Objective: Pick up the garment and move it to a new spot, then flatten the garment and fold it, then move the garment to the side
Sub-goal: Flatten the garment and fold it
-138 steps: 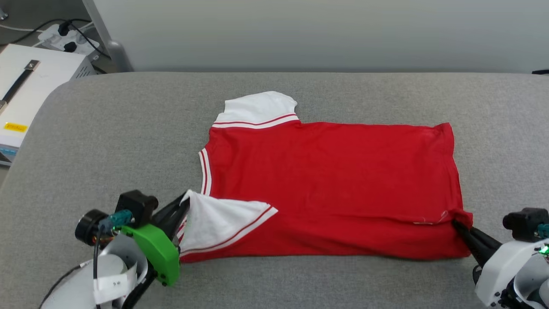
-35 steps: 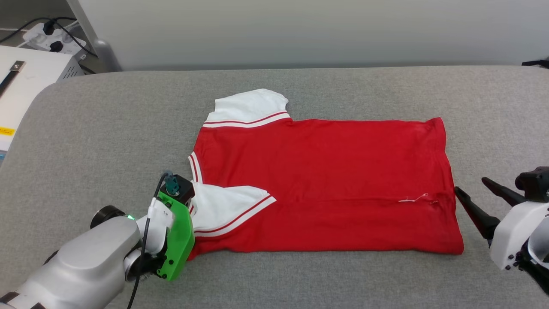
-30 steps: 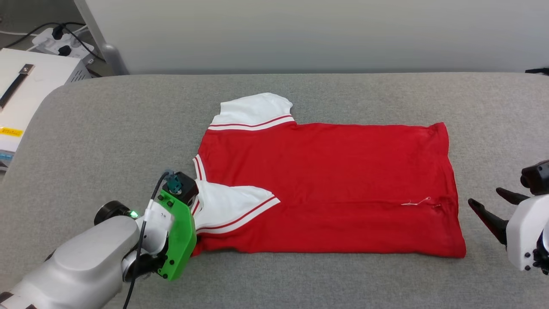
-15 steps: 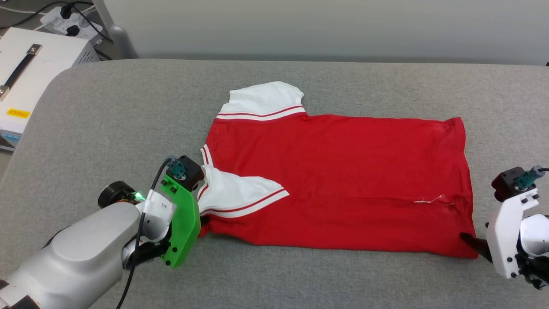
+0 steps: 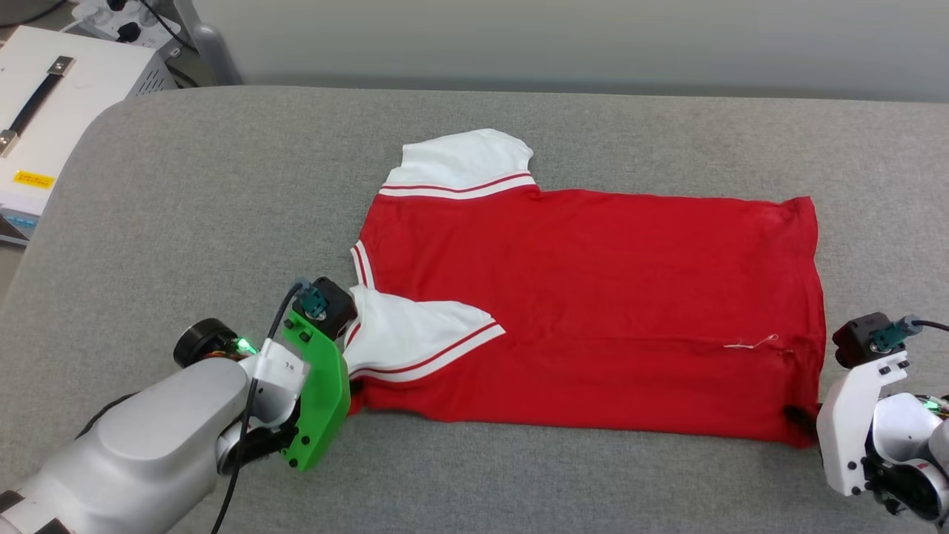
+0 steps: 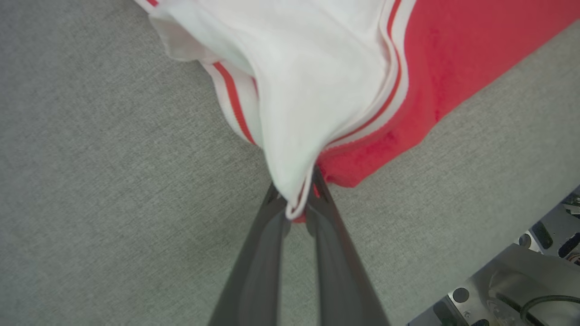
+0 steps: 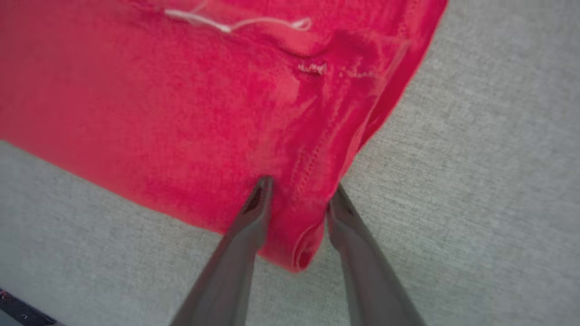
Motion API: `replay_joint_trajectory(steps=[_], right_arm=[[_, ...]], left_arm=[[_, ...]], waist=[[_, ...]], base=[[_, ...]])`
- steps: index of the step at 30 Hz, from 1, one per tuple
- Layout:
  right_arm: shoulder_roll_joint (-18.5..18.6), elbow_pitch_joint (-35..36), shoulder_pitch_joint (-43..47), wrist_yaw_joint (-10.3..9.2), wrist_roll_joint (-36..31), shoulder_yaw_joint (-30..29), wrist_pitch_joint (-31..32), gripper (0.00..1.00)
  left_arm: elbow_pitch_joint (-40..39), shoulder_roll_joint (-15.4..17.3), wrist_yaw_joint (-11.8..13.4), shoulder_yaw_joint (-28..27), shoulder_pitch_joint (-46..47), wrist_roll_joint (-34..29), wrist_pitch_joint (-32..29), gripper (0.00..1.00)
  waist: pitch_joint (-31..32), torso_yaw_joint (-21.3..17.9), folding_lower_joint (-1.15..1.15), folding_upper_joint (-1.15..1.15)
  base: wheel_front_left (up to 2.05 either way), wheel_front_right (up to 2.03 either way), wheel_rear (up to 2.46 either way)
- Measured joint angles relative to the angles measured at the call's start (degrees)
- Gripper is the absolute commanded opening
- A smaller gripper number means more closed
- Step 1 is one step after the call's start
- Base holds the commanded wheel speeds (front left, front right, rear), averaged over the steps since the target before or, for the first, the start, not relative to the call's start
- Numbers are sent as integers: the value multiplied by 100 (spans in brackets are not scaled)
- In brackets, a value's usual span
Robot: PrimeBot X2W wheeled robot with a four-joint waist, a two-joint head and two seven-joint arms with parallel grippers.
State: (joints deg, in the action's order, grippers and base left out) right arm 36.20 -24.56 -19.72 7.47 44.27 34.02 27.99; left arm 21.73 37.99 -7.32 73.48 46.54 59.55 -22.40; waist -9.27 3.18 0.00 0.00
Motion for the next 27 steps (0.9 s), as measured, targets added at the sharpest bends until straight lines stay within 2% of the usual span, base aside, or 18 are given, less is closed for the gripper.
replay_joint_trajectory(steps=[7,12,21,27], right_arm=[[69,149,-6,1,85,210,-492,0],[277,456,112,5,148,166,-667,0],[631,1165,759,7,302,-158,-698,0],[700,1470,1307,7,332,-556,-557,0]], left_arm=[[0,18,0,1,-172,3,76,0],[-131,181,0,-2,-296,11,132,0],[-635,605,14,3,-700,9,274,0],[-923,754,154,4,-1018,47,320,0]], waist=[[236,-64,0,0],[456,-111,0,0],[753,-180,0,0],[766,-191,0,0]], base=[[0,0,0],[0,0,0],[0,0,0],[0,0,0]])
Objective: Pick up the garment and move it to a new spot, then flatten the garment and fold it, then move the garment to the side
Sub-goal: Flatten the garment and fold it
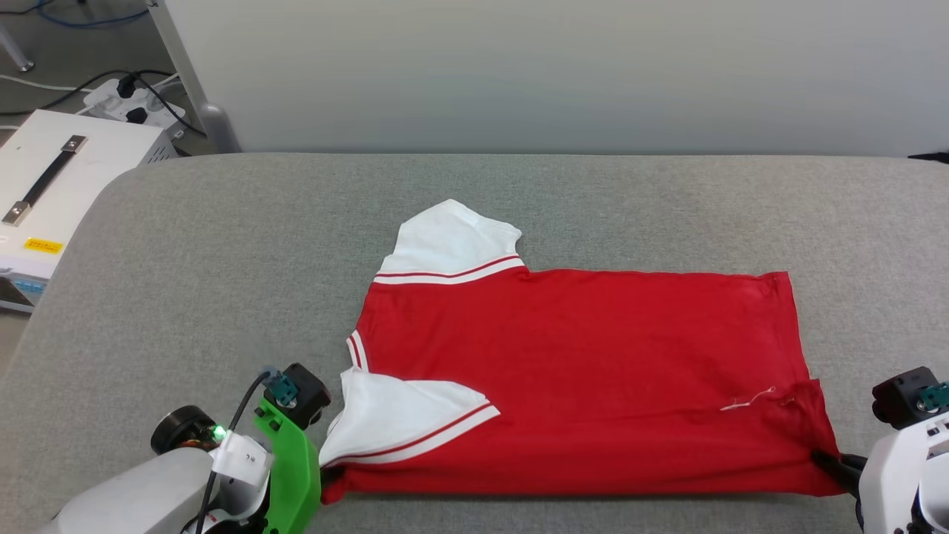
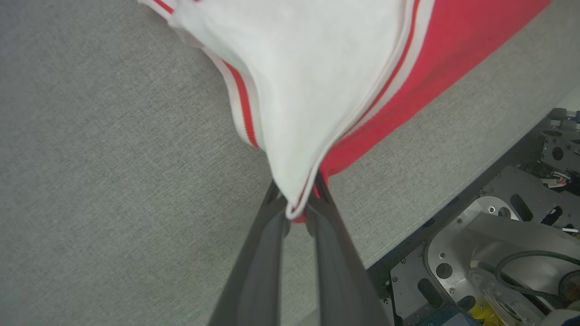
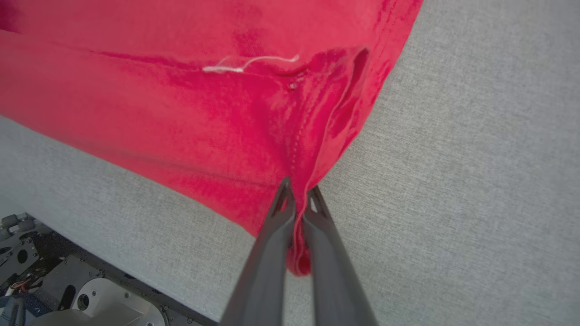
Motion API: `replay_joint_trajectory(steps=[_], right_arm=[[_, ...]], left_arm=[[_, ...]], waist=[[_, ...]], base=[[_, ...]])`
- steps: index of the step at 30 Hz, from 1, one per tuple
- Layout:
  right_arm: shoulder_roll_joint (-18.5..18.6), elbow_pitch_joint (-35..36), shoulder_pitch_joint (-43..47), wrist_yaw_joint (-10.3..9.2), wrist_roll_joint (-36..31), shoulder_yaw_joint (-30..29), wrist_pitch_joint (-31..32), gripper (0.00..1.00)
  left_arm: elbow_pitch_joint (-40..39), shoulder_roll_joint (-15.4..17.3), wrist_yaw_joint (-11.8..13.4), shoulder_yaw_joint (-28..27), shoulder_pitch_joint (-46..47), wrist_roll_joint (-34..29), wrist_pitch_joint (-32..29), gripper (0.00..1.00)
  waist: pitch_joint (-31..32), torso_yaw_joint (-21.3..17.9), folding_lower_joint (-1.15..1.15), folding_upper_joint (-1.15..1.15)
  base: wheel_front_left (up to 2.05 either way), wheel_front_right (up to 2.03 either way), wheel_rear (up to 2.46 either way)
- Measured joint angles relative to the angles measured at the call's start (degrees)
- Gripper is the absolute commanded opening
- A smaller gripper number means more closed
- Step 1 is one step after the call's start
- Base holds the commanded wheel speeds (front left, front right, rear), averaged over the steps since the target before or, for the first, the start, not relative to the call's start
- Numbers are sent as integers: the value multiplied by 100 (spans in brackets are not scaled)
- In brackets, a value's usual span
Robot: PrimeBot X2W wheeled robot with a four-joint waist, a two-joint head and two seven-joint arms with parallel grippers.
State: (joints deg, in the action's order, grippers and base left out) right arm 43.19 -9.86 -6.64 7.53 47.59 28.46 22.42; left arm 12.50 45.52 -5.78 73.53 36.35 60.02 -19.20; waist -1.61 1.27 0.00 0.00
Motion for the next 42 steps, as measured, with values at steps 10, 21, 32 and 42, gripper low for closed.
replay_joint_trajectory(steps=[10,21,32,42], right_arm=[[-435,-412,161,0,-156,-237,230,0],[-706,-820,120,1,-376,-318,-341,100],[-834,-426,115,1,-924,-972,-1335,100],[-1696,283,16,1,-1997,-1922,-2251,100]], left_arm=[[321,-161,103,-2,-214,-46,34,0],[755,-352,51,-103,-246,-66,458,100],[56,198,211,-571,342,-186,639,100],[119,264,353,-1230,1378,-461,1085,100]], waist=[[-243,-57,0,0],[-296,18,0,0],[-87,38,0,0],[-365,-187,0,0]], base=[[0,0,0],[0,0,0],[0,0,0],[0,0,0]])
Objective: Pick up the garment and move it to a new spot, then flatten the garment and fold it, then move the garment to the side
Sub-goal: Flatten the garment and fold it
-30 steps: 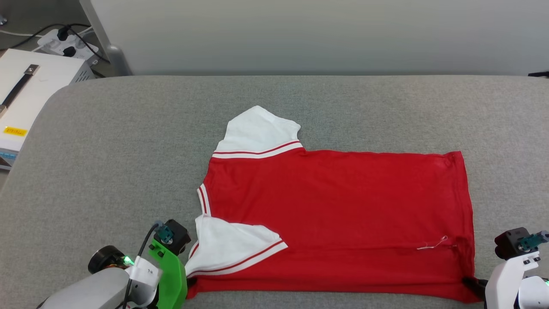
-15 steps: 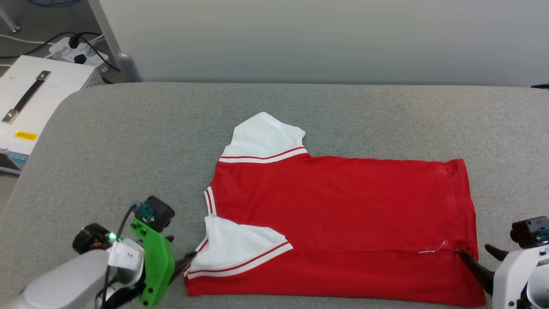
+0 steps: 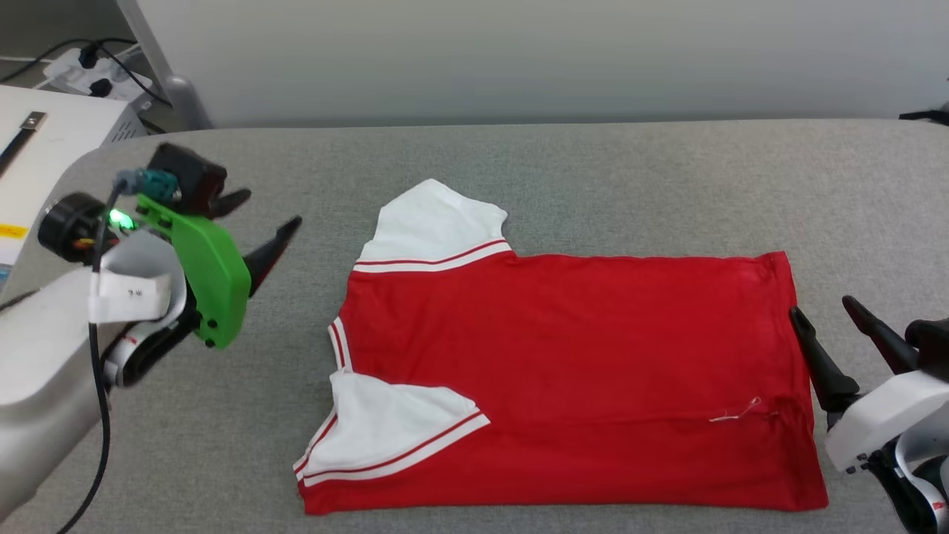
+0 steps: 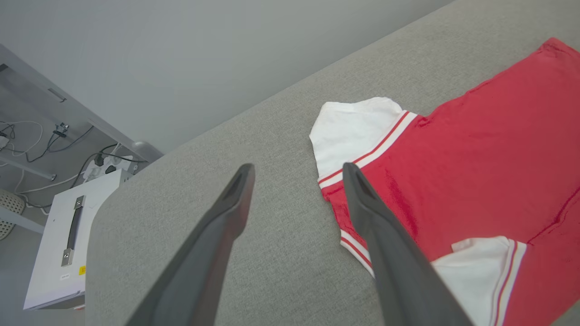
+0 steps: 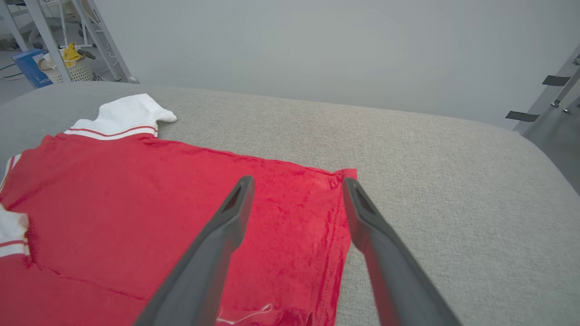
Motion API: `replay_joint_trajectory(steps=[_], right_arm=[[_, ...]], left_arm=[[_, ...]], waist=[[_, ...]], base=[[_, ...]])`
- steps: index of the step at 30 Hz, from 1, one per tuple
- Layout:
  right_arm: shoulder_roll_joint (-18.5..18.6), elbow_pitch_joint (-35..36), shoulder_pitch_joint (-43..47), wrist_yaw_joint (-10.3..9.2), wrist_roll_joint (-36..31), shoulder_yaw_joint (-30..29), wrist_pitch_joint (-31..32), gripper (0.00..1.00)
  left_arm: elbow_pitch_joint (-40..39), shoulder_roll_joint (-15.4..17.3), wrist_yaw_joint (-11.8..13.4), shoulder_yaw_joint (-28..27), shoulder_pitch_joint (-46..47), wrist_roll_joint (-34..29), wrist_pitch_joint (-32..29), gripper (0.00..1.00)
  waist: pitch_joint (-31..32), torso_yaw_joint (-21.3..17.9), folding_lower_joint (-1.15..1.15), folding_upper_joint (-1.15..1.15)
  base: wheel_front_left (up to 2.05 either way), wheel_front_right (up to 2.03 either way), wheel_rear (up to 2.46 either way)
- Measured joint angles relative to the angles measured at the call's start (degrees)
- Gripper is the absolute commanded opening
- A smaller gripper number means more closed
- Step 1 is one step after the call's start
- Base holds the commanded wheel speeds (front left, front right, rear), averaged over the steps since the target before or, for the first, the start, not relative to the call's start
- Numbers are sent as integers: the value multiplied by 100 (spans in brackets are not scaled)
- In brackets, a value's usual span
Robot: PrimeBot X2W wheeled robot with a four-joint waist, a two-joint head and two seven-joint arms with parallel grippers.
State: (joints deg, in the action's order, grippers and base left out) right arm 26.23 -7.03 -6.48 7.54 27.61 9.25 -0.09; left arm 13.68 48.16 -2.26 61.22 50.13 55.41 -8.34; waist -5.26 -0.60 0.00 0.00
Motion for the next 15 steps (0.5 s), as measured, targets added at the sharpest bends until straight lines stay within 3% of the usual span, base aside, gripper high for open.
replay_joint_trajectory(steps=[8,11,15], right_arm=[[-556,690,-14,0,-580,-319,-152,100],[-765,1270,-225,0,-857,-319,-46,100],[-798,1392,-438,0,-893,-237,-20,100]], left_arm=[[584,-370,-252,-196,1018,-34,-194,100],[1555,-970,-483,-64,2454,298,-1556,100],[1991,-1178,-501,123,3006,472,-2338,100]], waist=[[-488,-266,0,0],[-1233,-513,-1,0],[-1614,-604,-1,0]], base=[[0,0,0],[0,0,0],[0,0,0]])
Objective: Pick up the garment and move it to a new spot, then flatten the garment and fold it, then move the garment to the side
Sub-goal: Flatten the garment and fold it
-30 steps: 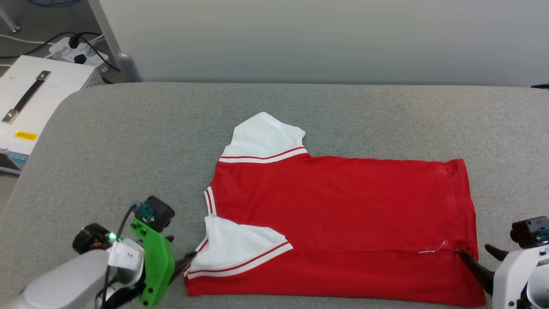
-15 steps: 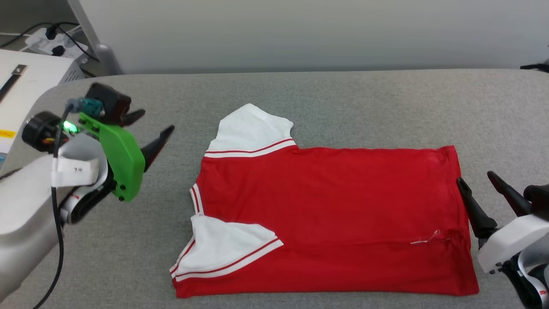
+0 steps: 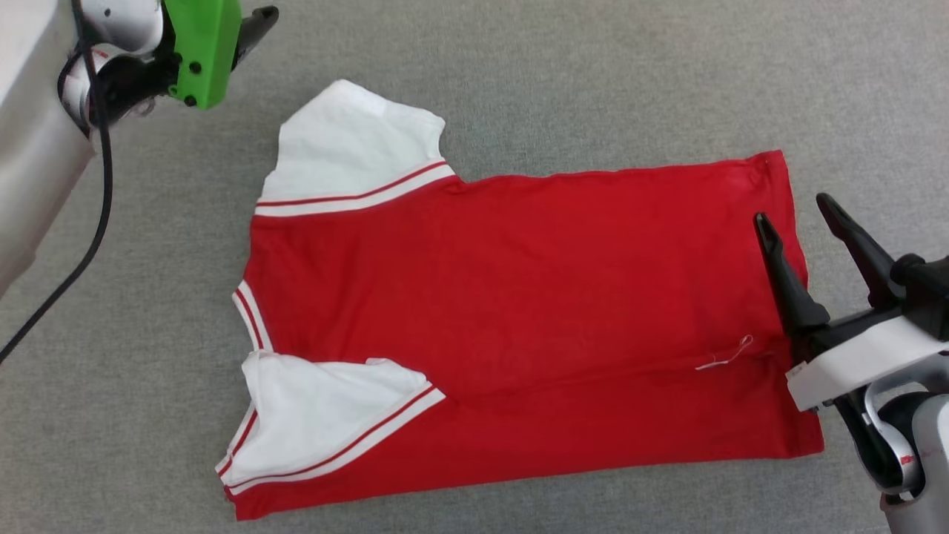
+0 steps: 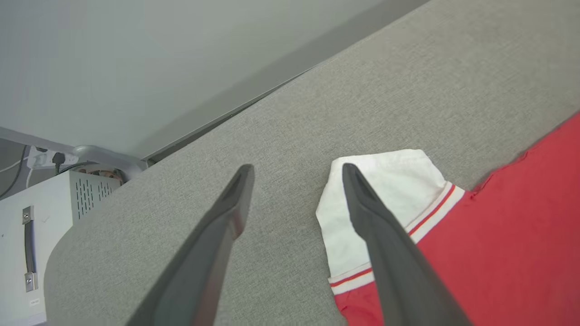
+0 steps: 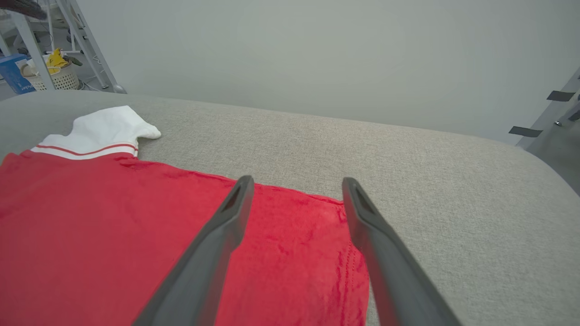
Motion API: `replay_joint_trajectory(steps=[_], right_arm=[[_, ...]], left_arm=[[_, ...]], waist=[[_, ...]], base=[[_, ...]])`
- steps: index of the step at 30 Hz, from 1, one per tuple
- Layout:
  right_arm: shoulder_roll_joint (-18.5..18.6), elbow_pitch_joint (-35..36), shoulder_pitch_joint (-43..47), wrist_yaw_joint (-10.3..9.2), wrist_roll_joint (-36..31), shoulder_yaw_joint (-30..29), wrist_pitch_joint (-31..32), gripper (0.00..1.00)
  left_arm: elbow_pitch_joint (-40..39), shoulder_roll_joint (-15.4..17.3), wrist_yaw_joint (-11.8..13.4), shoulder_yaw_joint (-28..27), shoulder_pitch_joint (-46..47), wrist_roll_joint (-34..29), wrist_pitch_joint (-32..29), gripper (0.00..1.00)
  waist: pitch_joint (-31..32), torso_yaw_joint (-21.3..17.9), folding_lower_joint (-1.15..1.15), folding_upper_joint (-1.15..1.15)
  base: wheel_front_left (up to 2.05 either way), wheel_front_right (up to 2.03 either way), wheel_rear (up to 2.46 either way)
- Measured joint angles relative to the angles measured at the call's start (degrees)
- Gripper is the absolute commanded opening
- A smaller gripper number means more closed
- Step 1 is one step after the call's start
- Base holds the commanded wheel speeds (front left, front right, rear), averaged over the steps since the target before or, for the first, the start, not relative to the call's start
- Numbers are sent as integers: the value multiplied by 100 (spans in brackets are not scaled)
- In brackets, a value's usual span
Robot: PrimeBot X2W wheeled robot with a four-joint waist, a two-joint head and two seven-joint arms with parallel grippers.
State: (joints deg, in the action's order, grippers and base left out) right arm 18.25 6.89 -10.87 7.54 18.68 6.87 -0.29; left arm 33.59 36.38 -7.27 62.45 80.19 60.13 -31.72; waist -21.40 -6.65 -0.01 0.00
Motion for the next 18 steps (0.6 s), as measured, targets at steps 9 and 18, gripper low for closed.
replay_joint_trajectory(steps=[9,18], right_arm=[[-40,-14,-362,0,-32,156,-144,100],[-38,-116,-454,0,-32,197,-201,100]], left_arm=[[531,-235,-4,666,352,240,-735,100],[638,-185,-4,849,205,336,-854,55]], waist=[[-872,-290,-1,0],[-1119,-491,0,0]], base=[[0,0,0],[0,0,0]])
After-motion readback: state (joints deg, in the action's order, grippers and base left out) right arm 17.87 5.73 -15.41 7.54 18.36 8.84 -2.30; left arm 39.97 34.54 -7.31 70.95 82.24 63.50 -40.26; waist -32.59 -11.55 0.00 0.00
